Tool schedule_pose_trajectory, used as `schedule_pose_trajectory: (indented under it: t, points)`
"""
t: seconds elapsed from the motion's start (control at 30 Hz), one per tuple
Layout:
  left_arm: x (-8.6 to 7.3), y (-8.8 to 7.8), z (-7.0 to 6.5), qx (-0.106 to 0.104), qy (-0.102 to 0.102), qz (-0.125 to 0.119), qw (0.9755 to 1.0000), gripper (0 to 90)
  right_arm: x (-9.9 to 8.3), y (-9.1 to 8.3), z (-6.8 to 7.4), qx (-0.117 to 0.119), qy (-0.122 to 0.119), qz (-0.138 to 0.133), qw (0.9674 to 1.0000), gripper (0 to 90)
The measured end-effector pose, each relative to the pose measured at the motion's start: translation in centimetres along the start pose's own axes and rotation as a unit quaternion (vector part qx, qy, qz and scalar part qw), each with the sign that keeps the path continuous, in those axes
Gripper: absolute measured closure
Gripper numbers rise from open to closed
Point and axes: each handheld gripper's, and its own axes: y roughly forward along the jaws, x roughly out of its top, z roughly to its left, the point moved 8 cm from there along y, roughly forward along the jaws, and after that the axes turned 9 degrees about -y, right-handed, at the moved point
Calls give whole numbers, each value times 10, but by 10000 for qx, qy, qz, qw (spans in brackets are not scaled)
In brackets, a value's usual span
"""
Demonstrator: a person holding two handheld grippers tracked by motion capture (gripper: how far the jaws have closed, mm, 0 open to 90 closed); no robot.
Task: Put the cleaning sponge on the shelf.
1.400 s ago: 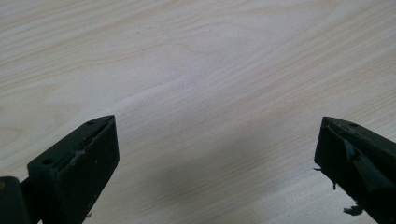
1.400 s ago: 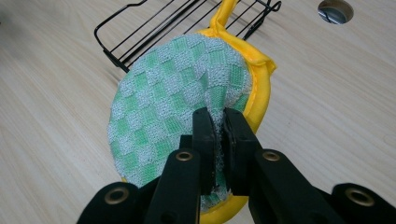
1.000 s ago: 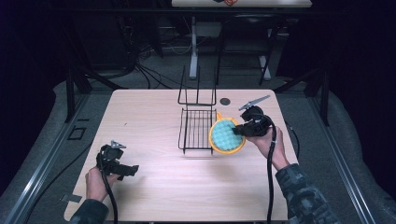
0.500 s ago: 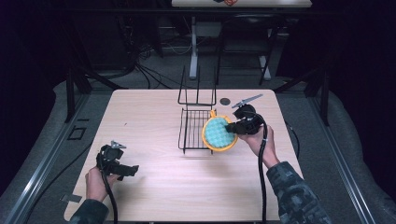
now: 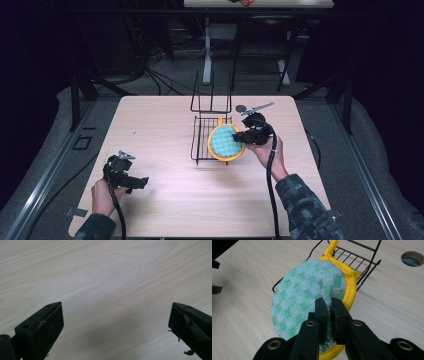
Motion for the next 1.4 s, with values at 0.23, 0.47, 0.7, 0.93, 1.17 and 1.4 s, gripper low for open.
schedule_pose_trajectory:
  t: [0.23, 0.47, 0.7, 0.93, 1.17, 1.4]
  points:
    - [0, -1, -1, 7, 13, 5, 10000, 0, 3, 9, 1, -59, 157, -171, 9997, 847]
    - [0, -1, -1, 5, 10, -17, 10000, 0, 3, 34, 4, -132, 557, -293, 9979, 847]
    - [0, -1, 0, 10, 3, -20, 10000, 0, 0, 44, 5, -170, 648, -289, 9973, 845]
    - [0, 0, -1, 14, 8, 8, 10000, 0, 1, 48, 4, -238, 792, -352, 9960, 846]
    - [0, 0, 0, 5, 6, -3, 10000, 0, -2, 54, 3, -217, 937, -332, 9948, 855]
    - [1, -2, -1, -62, -10, -79, 9999, 0, -7, 63, 1, -219, 1065, -333, 9935, 858]
